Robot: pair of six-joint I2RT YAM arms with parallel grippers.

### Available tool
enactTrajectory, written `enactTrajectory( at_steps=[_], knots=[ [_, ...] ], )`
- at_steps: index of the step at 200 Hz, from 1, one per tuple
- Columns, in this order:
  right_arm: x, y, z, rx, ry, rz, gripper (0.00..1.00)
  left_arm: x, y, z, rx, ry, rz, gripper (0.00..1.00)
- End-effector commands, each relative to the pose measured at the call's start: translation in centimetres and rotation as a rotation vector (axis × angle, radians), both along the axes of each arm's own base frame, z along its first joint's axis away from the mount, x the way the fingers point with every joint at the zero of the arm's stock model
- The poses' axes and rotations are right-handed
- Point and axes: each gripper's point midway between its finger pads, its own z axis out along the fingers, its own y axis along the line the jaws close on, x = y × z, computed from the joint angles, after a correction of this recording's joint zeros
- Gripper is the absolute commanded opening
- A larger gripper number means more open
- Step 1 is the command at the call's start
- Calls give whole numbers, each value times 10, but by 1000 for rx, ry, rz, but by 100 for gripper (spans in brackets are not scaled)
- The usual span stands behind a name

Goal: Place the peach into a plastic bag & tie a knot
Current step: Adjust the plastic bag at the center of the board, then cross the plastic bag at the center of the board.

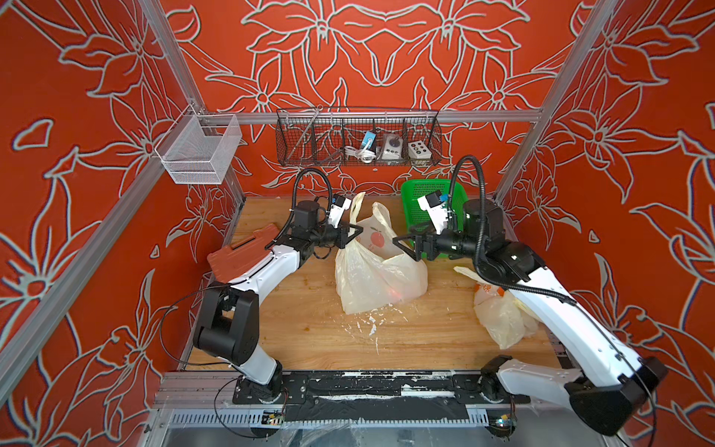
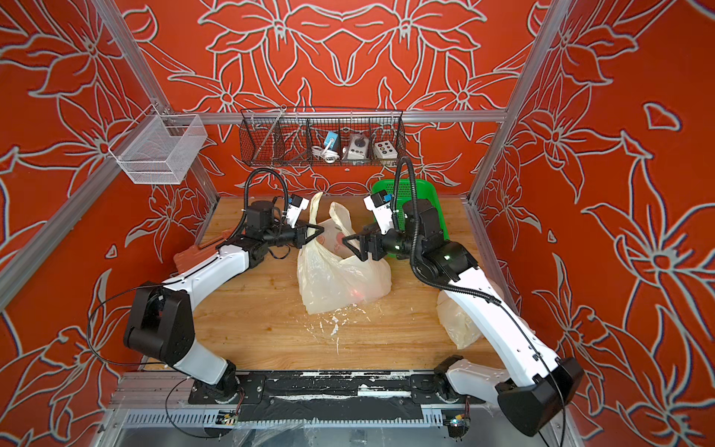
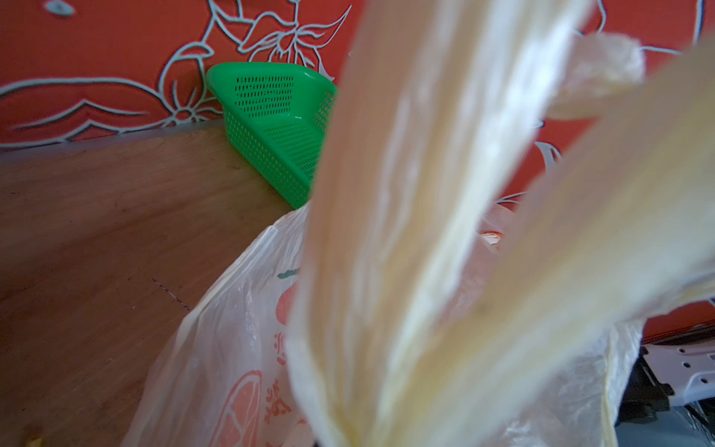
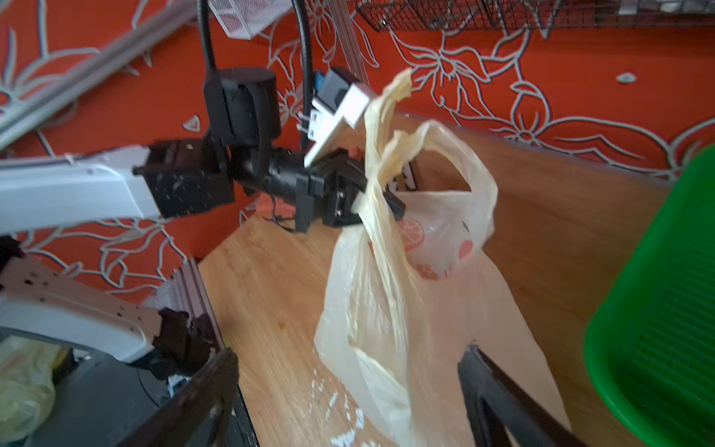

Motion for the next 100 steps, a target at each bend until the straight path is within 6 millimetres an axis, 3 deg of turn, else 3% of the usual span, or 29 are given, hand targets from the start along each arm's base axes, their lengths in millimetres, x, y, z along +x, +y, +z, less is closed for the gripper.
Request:
enactTrajectory(
  at_steps=[1,27,44,65,85,100],
  knots=[
    [-8,-28,-56,-245,-23,-6,97,-6,-3,21,-27,-47,-64,0],
    [12,-24,-56,-184,-147,-63,97,-10,-11,25,-70,-26,-116,0],
    [36,-23,-55,-153,-235,-132,97,-15,-16,22,-88,-4,-156,0],
    [58,-13,-56,-104,-237,-129,96,-23,-22,19,-99,16,-198,0],
    [66,7,-62,-63,-199,-51,83,-28,-27,22,-105,13,-224,0],
    [71,19,-63,-24,-183,-12,62,-28,-29,24,-104,12,-229,0]
  ],
)
